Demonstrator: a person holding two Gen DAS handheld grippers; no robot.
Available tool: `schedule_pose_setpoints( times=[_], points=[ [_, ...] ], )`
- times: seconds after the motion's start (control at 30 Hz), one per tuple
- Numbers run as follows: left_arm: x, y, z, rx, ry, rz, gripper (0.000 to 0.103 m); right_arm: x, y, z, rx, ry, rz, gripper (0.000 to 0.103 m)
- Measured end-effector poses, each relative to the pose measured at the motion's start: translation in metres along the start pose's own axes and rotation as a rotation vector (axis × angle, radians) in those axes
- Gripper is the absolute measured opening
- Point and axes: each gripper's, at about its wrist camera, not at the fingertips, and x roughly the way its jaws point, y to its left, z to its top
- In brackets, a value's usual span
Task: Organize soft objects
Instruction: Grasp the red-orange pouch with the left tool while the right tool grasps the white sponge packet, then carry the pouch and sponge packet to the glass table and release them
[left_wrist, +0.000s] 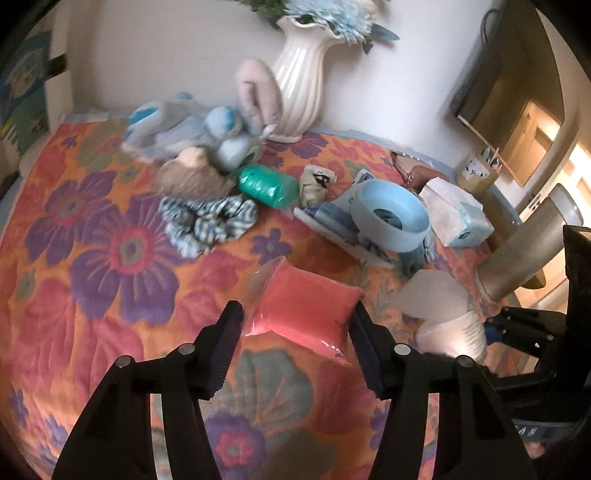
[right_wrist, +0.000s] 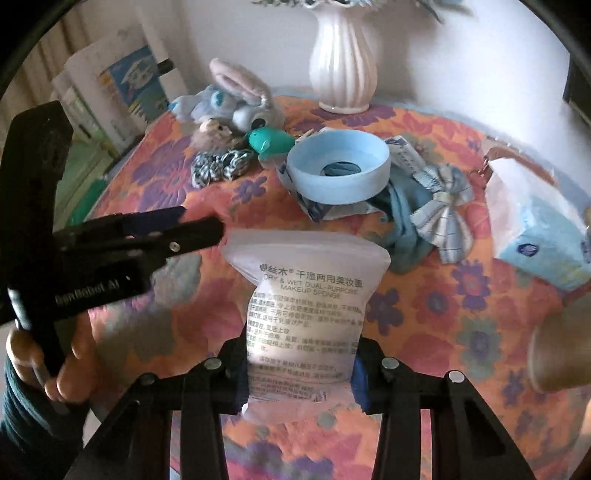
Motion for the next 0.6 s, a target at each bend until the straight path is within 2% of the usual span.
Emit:
schedule_pose_setpoints(
  times=[0.2,0.27,0.47,0.6],
  points=[
    [0.004,0.010,-0.008,-0.040,-0.012,0.013,0.055,0.006,-0.016,-0.010,0.039,0.030,-0.021,0.044],
    [0.001,0.009,-0.008,-0.035,-0.032,0.004,0.055,0.004,-0.023,-0.013,0.071,0.023,-0.001,0.056],
    [-0.008,0.007,-0.011,-0.015,-0.082,-0.025,0.055,-0.009,-0.046,-0.019,0.176,-0.022,0.080,0.060],
    [-0.009,0.007,-0.010,-0.015,-0.089,-0.042,0.055,-0.005,-0.041,-0.022,0.204,-0.015,0.103,0.062]
  ],
)
